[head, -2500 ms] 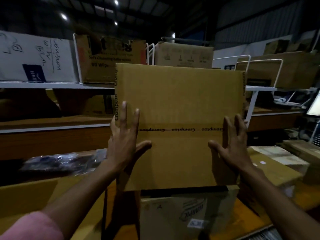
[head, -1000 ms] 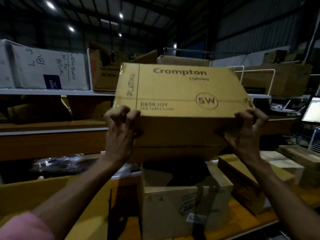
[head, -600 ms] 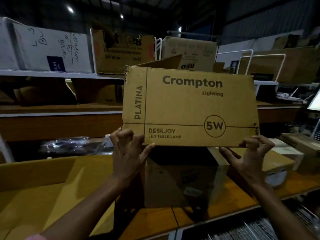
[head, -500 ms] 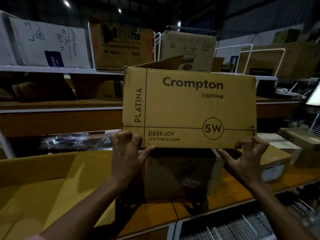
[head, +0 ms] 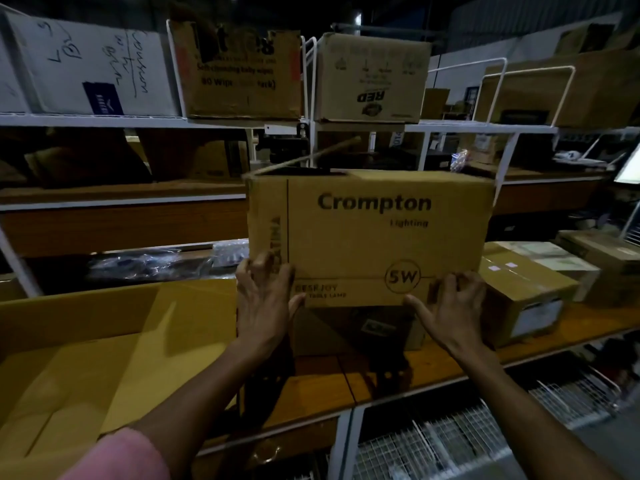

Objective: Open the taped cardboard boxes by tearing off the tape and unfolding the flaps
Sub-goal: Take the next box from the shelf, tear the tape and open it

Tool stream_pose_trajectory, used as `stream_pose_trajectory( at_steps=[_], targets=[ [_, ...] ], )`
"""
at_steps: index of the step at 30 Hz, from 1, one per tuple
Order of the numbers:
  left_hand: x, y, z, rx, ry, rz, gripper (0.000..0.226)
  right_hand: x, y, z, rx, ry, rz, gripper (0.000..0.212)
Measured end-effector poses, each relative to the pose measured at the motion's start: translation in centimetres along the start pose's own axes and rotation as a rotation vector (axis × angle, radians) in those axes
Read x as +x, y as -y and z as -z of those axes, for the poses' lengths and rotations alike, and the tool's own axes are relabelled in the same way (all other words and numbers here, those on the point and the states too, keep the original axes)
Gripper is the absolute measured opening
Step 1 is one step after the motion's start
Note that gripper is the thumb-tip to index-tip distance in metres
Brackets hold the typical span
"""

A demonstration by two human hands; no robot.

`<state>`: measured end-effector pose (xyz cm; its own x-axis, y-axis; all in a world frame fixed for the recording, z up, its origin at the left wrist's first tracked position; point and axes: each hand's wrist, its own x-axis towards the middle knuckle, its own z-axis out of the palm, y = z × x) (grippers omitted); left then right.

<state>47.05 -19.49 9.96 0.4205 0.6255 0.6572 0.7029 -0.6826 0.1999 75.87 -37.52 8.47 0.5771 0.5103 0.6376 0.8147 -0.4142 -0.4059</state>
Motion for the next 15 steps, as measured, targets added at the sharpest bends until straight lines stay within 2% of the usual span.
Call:
stream_pose_trajectory(
  at_steps=[5, 7, 15],
  targets=[
    [0.6, -0.9, -1.5, -0.021, 0.077, 0.050, 0.059, 1.0, 1.2, -3.0, 0.018, 0.119, -0.063, 0.076],
    [1.0, -1.3, -1.9, -0.006, 0.077, 0.035, 0.063, 1.8, 2.4, -3.6, -0.011, 0.141, -0.034, 0.073],
    [2.4, -2.3, -2.8, 0.125, 0.017, 0.081, 0.061, 2.7, 4.6, -4.9, -0.127, 0.020, 0.131, 0.060]
  ],
)
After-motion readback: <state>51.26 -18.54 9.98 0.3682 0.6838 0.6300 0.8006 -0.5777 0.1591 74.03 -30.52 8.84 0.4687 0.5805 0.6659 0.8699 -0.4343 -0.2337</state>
